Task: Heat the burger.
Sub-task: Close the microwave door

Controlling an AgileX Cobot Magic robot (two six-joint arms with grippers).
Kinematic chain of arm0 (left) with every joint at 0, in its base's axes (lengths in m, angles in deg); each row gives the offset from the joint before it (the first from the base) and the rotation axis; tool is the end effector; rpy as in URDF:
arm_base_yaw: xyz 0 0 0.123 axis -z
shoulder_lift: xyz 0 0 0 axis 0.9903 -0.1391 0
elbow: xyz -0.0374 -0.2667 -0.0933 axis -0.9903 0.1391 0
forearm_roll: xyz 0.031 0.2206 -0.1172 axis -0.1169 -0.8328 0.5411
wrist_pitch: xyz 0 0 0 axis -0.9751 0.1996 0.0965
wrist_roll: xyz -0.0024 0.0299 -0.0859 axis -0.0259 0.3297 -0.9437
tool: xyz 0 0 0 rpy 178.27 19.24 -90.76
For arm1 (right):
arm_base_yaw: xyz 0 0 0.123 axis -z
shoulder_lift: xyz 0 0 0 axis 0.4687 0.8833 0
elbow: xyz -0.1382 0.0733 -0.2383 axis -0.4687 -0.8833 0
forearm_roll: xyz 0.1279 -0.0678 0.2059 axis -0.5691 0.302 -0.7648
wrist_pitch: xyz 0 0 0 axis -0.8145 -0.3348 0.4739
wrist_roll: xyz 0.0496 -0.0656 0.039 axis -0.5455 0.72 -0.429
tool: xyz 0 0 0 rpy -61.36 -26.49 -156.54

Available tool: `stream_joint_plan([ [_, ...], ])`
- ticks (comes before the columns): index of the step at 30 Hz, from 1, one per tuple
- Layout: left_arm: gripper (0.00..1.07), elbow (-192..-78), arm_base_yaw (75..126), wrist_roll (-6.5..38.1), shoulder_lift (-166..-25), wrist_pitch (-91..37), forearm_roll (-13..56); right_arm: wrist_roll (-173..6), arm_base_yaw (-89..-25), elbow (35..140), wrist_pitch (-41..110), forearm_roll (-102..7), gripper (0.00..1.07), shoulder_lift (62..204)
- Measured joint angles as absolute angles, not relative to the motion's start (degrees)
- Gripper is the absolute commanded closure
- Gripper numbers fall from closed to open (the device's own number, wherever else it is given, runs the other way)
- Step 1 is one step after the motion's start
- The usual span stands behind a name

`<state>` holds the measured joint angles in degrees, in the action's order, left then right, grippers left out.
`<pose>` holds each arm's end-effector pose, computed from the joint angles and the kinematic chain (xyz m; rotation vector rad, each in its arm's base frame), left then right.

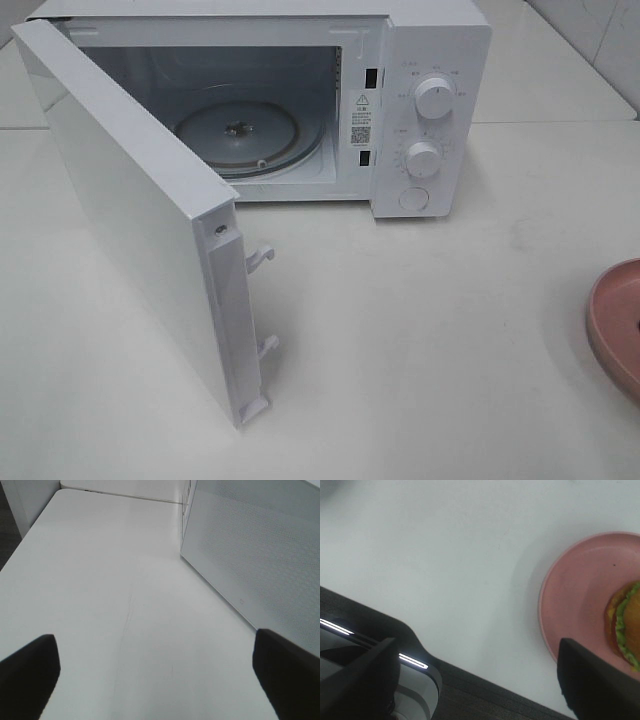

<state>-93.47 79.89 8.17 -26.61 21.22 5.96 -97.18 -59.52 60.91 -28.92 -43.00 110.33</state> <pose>-0.0053 0.0006 0.2795 -0.1052 2.0157 -0.0061 0.1117 0.0616 0.2982 -0.5320 2.5593 0.1544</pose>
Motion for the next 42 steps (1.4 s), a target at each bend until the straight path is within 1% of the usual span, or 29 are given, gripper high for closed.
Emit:
stream_joint_plan([
  [1,0.06,-93.5,79.9,8.2,-26.6,21.2,6.0,-97.2,-59.5,60.9,-28.9,-43.0,0.3,110.3],
  [3,0.06,-93.5,79.9,8.2,-26.6,21.2,6.0,-95.9,-59.5,60.9,-32.1,-43.3,0.3,104.3],
  [4,0.06,-93.5,79.9,8.2,-26.6,21.2,6.0,-95.9,-59.5,60.9,-32.1,-43.3,0.3,104.3],
  [6,0.06,-93.5,79.9,8.2,-26.6,21.2,6.0,-94.4,-56.5,60.9,-33.0,-43.9,0.29,95.4],
  [9,0.06,-93.5,79.9,8.2,-26.6,21.2,6.0,-94.1,-55.3,60.9,-33.1,-44.0,0.29,93.6],
  [11,0.06,-93.5,79.9,8.2,-26.6,21.2,6.0,-92.7,-49.3,60.1,-33.1,-45.5,0.29,85.4],
  [12,0.06,-93.5,79.9,8.2,-26.6,21.2,6.0,-92.7,-49.3,60.1,-33.1,-45.5,0.29,85.4],
  [14,0.06,-93.5,79.9,8.2,-26.6,21.2,6.0,-92.3,-45.2,57.7,-33.4,-47.0,0.29,79.4],
  [16,0.06,-93.5,79.9,8.2,-26.6,21.2,6.0,-92.2,-44.2,57.0,-33.3,-47.4,0.29,78.0],
  [17,0.06,-93.5,79.9,8.2,-26.6,21.2,6.0,-92.1,-42.1,55.5,-33.4,-47.9,0.29,74.9],
  [18,0.06,-93.5,79.9,8.2,-26.6,21.2,6.0,-92.1,-42.1,55.5,-33.4,-47.9,0.29,74.9],
  [20,0.06,-93.5,79.9,8.2,-26.6,21.2,6.0,-92.0,-38.8,52.9,-32.6,-48.3,0.3,70.2],
  [21,0.06,-93.5,79.9,8.2,-26.6,21.2,6.0,-92.0,-38.8,52.9,-32.6,-48.3,0.3,70.2],
  [22,0.06,-93.5,79.9,8.2,-26.6,21.2,6.0,-91.8,-36.9,51.2,-31.0,-48.3,0.31,67.4],
  [27,0.06,-93.5,79.9,8.2,-26.6,21.2,6.0,-91.7,-34.6,49.3,-29.5,-48.4,0.31,64.3],
  [42,0.06,-93.5,79.9,8.2,-26.6,21.2,6.0,-91.7,-34.3,49.3,-29.1,-48.4,0.31,64.3],
])
